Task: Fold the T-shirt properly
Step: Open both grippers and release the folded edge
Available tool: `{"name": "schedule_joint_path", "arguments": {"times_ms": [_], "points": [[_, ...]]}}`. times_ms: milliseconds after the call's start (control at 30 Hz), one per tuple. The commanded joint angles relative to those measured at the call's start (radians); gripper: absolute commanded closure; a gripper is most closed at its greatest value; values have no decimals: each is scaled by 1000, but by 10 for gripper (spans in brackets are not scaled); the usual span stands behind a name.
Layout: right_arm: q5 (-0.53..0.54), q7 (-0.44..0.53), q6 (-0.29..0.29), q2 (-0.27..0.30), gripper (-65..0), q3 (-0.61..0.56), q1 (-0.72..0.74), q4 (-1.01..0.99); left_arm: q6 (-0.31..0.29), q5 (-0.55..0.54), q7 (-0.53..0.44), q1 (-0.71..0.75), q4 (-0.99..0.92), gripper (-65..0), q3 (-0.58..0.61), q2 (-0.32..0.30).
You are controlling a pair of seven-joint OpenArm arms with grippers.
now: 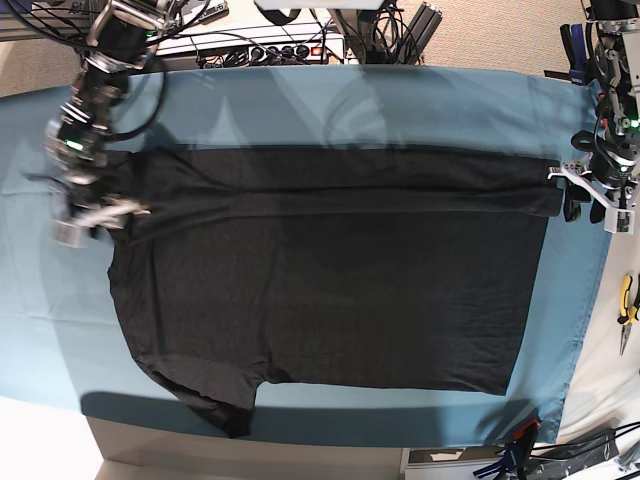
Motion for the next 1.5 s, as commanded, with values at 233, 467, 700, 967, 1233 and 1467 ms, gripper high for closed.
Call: {"name": "schedule_joint_path", "arguments": {"times_ms": [233,467,700,967,1233,1467], "points": [[254,-92,18,13,-300,288,-154,231,0,-5,10,-8,14,-292,-8,-22],[384,-108,-72,-71,-301,402,-320,235,0,-15,30,-6,14,-292,-8,-19],[377,-99,-74,-108,-300,382,-330,231,-2,-25,144,40,17,-292,-8,-19],[353,-80,-79,-114,-300,382,-320,231,-54,-130,324,42,23,-290,-8,-20],[338,-69,-81,-116,-300,380,-305,231,-150,-283,568,45,146,-270,-8,-19],[288,-63,-127,-119,-300,312,-297,231,-146,-289,506,16,166,-270,-8,-19]]}}
